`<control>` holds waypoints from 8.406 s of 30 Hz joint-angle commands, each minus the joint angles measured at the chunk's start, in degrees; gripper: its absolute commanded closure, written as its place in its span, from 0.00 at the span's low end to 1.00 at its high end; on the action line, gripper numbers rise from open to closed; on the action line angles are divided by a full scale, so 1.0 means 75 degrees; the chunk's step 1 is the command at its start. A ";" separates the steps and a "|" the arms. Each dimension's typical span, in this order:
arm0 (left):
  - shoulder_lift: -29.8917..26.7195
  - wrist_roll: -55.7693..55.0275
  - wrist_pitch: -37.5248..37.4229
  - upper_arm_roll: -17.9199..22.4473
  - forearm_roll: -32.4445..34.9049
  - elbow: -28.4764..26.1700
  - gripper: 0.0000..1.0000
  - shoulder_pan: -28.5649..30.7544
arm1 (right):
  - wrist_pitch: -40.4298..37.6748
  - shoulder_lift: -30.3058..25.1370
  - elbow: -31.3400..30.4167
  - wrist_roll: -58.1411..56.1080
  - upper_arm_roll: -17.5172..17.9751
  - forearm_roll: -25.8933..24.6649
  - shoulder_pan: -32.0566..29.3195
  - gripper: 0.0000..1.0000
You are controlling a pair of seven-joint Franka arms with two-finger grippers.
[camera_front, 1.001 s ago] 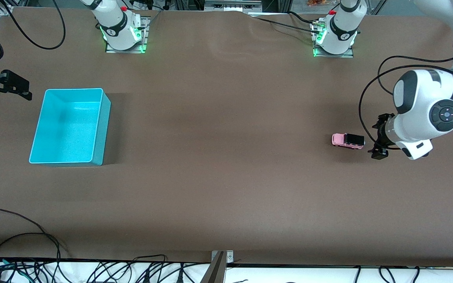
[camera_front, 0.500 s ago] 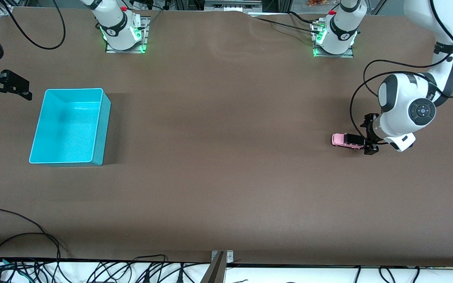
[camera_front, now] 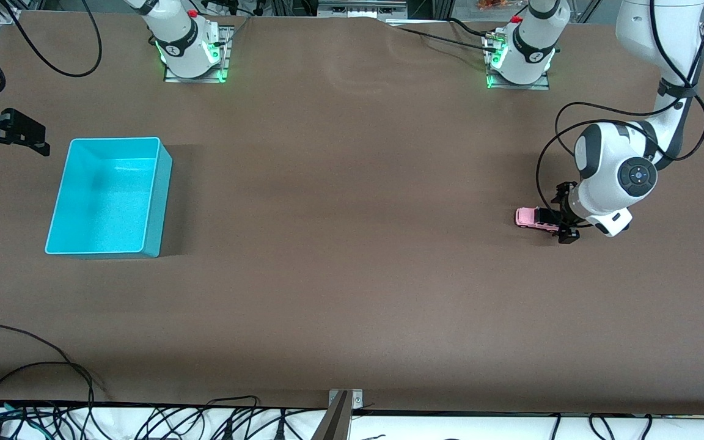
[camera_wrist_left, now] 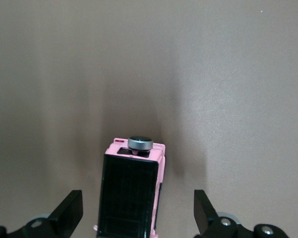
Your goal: Wind and store pink jeep toy
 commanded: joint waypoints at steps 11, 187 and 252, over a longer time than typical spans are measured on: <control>0.0098 -0.0035 0.0158 -0.0037 -0.0327 -0.0071 0.37 -0.0074 | -0.0067 -0.0001 0.0051 -0.0049 0.0008 -0.0119 0.0037 0.00; -0.0476 0.9820 -0.4856 -0.0470 0.0798 0.5823 0.00 0.0922 | -0.0008 0.0034 0.0075 -0.0061 -0.0004 -0.0131 0.0002 0.00; -0.1202 1.1508 -0.5748 -0.0740 0.0786 0.5577 0.00 0.0875 | -0.0032 0.0116 0.0063 -0.0072 -0.0004 -0.0131 0.0178 0.00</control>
